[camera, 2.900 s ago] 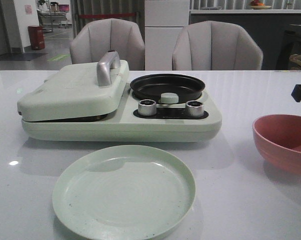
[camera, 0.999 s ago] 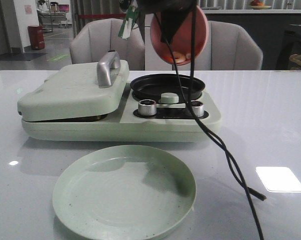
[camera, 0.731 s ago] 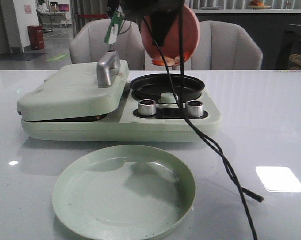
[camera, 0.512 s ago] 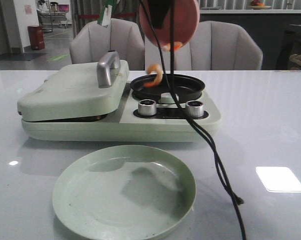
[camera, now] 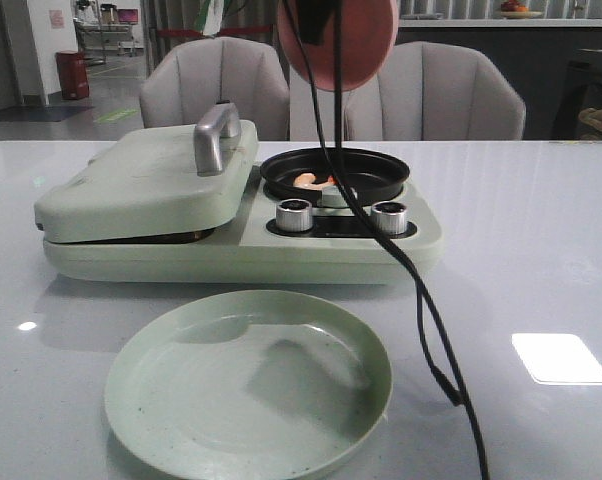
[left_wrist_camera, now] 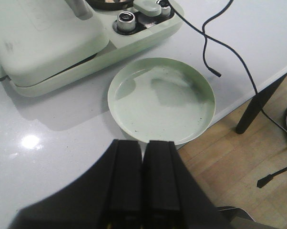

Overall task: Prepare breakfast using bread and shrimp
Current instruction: 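Lift the pink bowl over the frying pan and tip the shrimp in, then set the empty pink bowl back down on the table with the right gripper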

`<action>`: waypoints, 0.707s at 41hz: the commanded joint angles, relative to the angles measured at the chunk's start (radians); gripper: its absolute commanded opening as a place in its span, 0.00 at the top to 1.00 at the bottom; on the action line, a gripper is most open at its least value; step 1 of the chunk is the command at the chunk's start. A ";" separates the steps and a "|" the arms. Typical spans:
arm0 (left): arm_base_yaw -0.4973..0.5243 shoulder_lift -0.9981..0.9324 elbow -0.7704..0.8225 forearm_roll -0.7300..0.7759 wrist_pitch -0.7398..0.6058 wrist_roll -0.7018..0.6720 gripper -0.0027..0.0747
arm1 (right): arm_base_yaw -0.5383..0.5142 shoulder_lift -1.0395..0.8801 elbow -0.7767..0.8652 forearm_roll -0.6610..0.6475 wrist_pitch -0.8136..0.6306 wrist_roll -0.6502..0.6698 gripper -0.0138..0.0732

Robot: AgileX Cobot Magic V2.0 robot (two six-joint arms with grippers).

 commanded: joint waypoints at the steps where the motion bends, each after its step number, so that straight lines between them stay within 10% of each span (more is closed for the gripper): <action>1: -0.005 0.003 -0.026 -0.006 -0.063 -0.009 0.84 | -0.020 -0.128 -0.036 0.077 0.054 0.009 0.79; 13: -0.005 0.003 -0.026 -0.006 -0.063 -0.009 0.84 | -0.279 -0.359 0.107 0.823 0.074 -0.037 0.79; 29: -0.005 0.003 -0.026 0.000 -0.102 -0.009 0.84 | -0.794 -0.640 0.703 1.638 -0.099 -0.483 0.79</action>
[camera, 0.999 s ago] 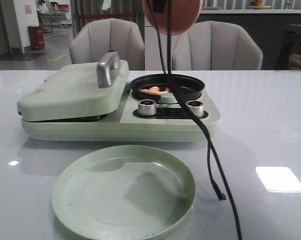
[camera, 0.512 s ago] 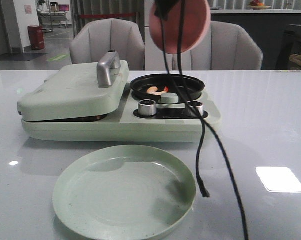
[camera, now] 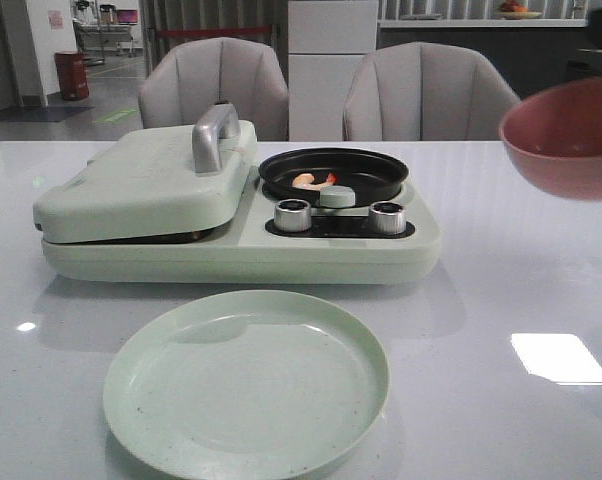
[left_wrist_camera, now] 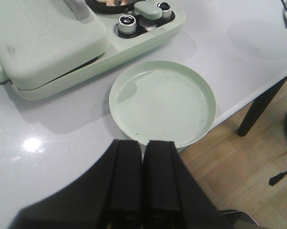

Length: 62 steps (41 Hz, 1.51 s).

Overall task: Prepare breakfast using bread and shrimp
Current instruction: 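Set the empty pink bowl back down on the table with the right gripper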

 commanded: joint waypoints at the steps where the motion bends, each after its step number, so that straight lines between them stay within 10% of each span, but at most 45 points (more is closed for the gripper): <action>1: -0.005 0.003 -0.026 -0.006 -0.090 -0.009 0.84 | -0.113 -0.058 0.082 0.200 -0.071 -0.171 0.79; 8: -0.005 0.003 -0.026 -0.006 -0.090 -0.009 0.84 | -0.229 -0.056 0.267 0.427 -0.226 -0.306 0.79; 20: -0.005 0.003 -0.026 -0.006 -0.090 -0.009 0.84 | -0.198 -0.033 0.406 0.437 -0.470 -0.306 0.79; 29: -0.005 0.003 -0.026 -0.006 -0.090 -0.009 0.84 | -0.187 0.027 0.405 0.444 -0.475 -0.306 0.75; 41: -0.005 0.003 -0.026 -0.006 -0.088 -0.009 0.84 | -0.187 -0.003 0.345 0.445 -0.400 -0.306 0.37; 62: -0.005 0.003 -0.026 -0.012 -0.086 -0.009 0.84 | 0.125 -0.467 0.308 0.409 -0.231 -0.306 0.37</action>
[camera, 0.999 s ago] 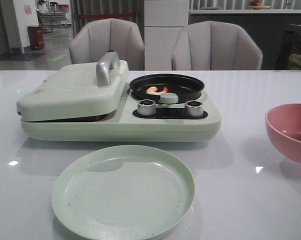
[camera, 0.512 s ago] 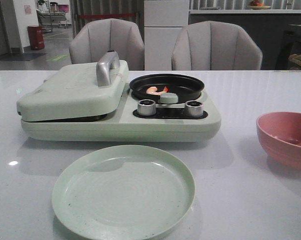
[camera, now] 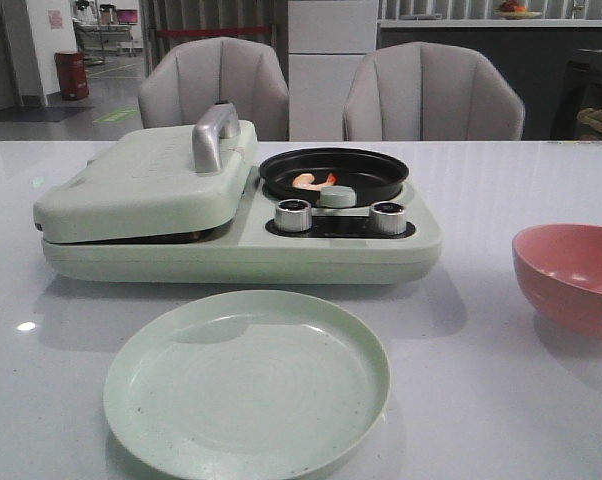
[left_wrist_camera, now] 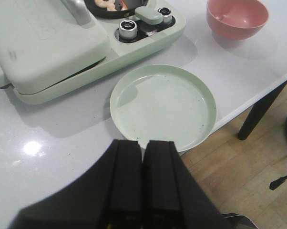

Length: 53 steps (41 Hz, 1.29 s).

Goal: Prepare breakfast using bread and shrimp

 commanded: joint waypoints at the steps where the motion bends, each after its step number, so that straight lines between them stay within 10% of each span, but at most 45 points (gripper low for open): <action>1: -0.005 0.003 -0.026 -0.014 -0.075 -0.009 0.84 | 0.078 -0.116 -0.033 0.002 -0.001 -0.016 0.37; 10: -0.005 0.003 -0.026 -0.014 -0.075 -0.009 0.84 | 0.237 -0.306 -0.015 0.001 0.118 0.009 0.37; 38: -0.005 0.003 -0.026 -0.014 -0.078 -0.009 0.84 | 0.241 -0.769 0.403 -0.216 0.141 0.257 0.38; 48: -0.005 0.003 -0.026 0.010 -0.078 -0.014 0.83 | 0.241 -0.769 0.420 -0.216 0.119 0.257 0.80; 53: -0.005 0.003 -0.026 0.096 -0.078 -0.133 0.83 | 0.241 -0.769 0.420 -0.215 0.096 0.257 0.79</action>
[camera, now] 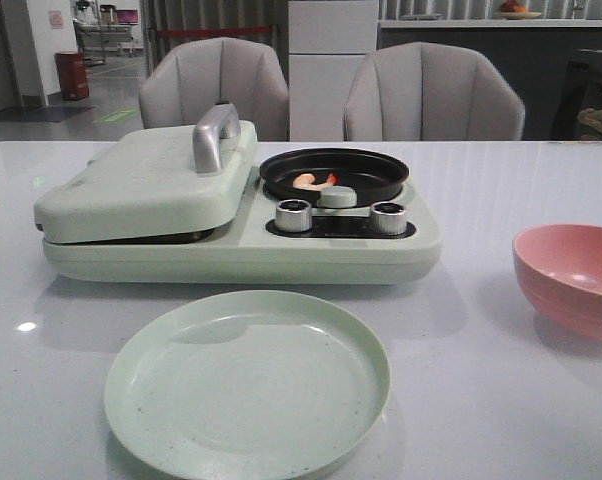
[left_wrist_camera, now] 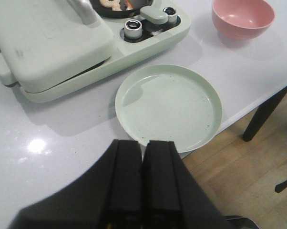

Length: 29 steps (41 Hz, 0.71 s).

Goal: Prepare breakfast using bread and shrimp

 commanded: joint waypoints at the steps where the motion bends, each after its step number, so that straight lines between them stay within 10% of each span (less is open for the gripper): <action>1: -0.005 0.003 -0.026 0.087 -0.076 -0.115 0.83 | -0.001 0.003 -0.027 -0.008 -0.088 0.000 0.79; 29: -0.005 0.003 -0.026 0.171 -0.034 -0.154 0.84 | -0.001 0.003 -0.027 -0.008 -0.086 0.000 0.79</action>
